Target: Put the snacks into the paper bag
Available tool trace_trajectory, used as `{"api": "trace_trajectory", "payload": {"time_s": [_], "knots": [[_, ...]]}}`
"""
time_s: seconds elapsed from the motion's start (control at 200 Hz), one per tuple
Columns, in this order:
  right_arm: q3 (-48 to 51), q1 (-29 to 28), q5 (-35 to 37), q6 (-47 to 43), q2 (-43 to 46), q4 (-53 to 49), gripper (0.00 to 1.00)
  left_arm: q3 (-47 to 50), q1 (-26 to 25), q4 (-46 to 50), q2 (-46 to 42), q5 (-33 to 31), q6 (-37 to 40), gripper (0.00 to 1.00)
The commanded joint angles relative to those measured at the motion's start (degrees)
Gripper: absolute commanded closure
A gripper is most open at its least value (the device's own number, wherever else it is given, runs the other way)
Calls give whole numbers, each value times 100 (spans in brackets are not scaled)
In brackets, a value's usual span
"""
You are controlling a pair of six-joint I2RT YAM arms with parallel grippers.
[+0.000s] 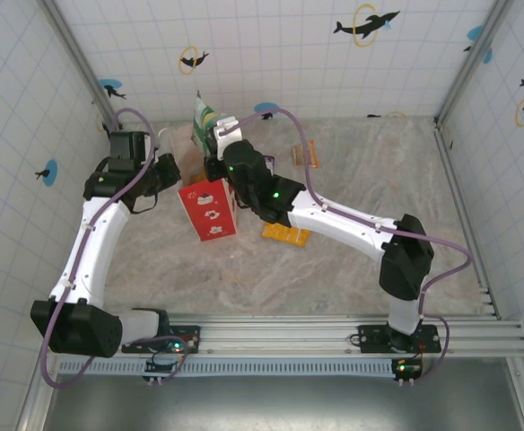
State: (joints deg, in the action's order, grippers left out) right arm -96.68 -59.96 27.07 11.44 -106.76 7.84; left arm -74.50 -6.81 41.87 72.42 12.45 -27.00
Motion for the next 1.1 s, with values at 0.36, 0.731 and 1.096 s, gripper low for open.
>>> {"api": "trace_trajectory", "payload": {"time_s": [0.36,0.731,1.096], "knots": [[-472,64,-192,27,67,-10,65,74,-22,-14,-45,72,95,100],[1317,201,-117,517,1464,-136,65,93,-17,-29,-60,82,108,100],[4198,1055,-811,2344,3096,-565,65,132,-16,-50,-79,91,83,100]]}}
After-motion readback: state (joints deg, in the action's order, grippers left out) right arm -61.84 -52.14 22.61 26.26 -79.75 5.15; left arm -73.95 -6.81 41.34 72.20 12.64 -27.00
